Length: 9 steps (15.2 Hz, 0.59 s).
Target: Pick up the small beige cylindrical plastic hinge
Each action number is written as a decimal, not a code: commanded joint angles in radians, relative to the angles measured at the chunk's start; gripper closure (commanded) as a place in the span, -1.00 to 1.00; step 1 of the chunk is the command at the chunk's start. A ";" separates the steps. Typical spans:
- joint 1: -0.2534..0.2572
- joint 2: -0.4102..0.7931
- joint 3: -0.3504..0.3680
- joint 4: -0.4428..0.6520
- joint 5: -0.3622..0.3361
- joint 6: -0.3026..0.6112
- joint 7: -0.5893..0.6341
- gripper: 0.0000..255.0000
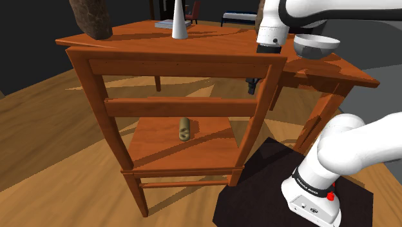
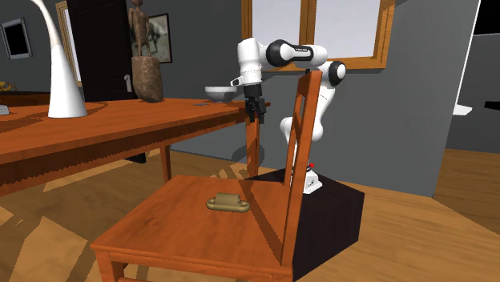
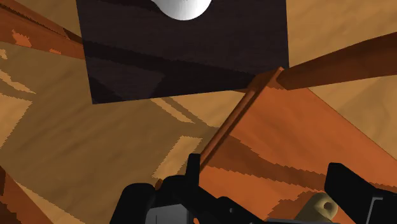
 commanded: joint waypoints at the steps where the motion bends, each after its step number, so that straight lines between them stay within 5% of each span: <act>1: 0.000 0.000 0.000 0.000 0.000 0.000 0.000 -1.00; 9: 0.006 0.179 0.160 -0.027 0.076 0.253 0.242 -1.00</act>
